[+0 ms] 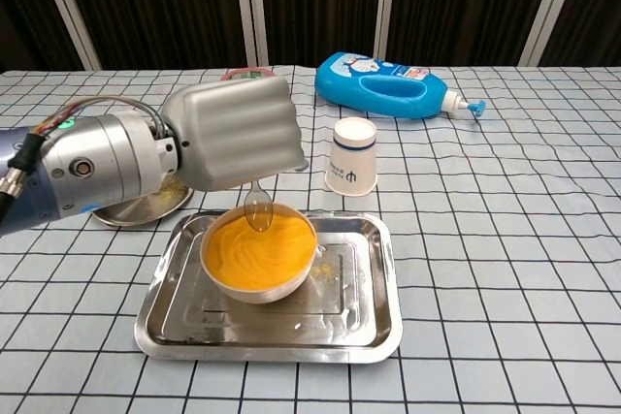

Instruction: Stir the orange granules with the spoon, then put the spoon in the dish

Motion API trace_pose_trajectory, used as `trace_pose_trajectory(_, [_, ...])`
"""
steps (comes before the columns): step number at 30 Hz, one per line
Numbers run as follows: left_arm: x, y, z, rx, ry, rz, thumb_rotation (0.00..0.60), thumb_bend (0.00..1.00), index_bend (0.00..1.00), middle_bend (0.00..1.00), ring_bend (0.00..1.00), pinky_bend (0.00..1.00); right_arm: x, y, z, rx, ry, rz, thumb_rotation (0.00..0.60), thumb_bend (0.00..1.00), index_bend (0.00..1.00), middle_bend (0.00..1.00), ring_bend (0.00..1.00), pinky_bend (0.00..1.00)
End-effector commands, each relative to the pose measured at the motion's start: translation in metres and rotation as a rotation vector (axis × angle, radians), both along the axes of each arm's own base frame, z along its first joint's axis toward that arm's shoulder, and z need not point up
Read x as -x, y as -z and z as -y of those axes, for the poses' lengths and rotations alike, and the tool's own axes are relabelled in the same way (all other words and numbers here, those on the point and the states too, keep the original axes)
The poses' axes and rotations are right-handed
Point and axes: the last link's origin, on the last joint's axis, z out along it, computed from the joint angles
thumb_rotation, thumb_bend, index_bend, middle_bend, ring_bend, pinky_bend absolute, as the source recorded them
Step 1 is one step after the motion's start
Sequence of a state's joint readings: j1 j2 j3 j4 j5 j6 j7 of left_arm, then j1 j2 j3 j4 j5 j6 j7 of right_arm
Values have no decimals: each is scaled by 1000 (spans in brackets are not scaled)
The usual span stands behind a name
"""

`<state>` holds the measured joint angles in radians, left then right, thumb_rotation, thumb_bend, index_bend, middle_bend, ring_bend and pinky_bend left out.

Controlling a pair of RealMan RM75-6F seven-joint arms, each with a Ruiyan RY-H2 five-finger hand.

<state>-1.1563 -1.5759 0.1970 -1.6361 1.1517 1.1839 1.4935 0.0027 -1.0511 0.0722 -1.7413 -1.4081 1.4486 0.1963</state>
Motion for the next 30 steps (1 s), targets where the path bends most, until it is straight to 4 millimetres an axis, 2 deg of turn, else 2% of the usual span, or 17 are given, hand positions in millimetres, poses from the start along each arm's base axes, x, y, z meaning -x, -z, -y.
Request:
trace_pose_trajectory(1, [-2,2,-3,-6,26,-30,600,626,812,1000,1000,1000,0,0,0,0,2,1,600,393,0,0,0,0])
trace_pose_trajectory(15, [2,-1,-7,-17,49,-82,600,625,812,1000,1000,1000,0,0,0,-2,3,2,600,393,0,0,0,0])
trace_pose_trajectory(22, [4,9,3,19,66,-99,600,625,812,1000,1000,1000,-1,0,0,-3,1,2,600,394,0,0,0,0])
trace_pose_trajectory(30, [-10,17,14,66,39,-17,600,625,812,1000,1000,1000,0,-1,0,1,2,2,600,393,0,0,0,0])
